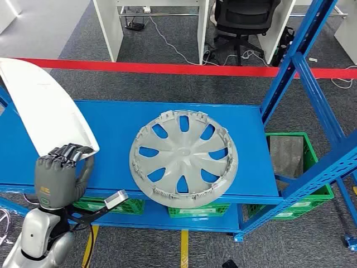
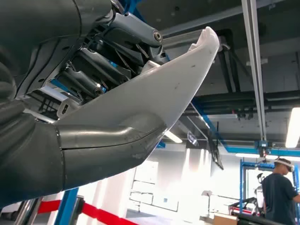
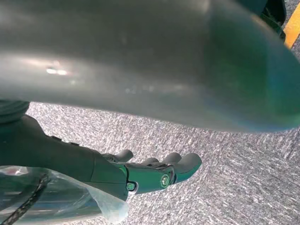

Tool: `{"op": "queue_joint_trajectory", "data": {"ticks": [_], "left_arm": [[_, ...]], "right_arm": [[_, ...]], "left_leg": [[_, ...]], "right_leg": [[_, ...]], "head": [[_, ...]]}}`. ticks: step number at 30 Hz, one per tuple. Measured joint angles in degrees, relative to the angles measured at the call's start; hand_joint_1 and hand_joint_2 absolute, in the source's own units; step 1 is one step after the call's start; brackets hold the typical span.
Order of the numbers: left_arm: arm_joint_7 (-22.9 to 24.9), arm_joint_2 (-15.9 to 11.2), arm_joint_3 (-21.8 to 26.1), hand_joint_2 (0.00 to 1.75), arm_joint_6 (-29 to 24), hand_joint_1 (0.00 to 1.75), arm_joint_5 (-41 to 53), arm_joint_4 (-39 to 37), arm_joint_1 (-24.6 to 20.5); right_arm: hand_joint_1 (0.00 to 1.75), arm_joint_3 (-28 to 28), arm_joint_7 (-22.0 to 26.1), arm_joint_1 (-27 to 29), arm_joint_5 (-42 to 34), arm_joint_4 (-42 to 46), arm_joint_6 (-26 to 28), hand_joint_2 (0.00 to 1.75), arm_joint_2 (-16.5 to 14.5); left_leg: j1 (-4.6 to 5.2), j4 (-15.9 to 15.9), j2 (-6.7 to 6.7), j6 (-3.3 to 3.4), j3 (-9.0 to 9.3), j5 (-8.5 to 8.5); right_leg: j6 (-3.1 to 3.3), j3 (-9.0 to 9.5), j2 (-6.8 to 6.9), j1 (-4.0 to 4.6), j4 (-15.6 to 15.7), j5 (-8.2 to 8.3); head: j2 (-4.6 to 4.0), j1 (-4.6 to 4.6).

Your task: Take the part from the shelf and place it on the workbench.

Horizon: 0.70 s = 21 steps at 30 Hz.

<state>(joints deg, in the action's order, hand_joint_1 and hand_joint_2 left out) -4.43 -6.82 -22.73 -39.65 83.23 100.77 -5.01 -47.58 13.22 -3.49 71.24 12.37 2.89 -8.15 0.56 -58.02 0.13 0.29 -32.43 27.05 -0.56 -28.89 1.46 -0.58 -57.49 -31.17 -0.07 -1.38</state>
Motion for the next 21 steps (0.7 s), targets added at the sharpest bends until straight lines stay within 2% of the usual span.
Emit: {"op": "queue_joint_trajectory", "data": {"ticks": [21], "left_arm": [[-0.45,-0.02,-0.15,1.75,0.00,1.75,-1.83,0.05,0.02]], "right_arm": [[0.00,0.00,0.00,0.01,-0.31,0.00,0.15,0.00,0.00]], "left_leg": [[0.00,0.00,0.00,0.00,0.00,0.00]], "right_leg": [[0.00,0.00,0.00,0.00,0.00,0.00]], "head": [[0.00,0.00]]}}
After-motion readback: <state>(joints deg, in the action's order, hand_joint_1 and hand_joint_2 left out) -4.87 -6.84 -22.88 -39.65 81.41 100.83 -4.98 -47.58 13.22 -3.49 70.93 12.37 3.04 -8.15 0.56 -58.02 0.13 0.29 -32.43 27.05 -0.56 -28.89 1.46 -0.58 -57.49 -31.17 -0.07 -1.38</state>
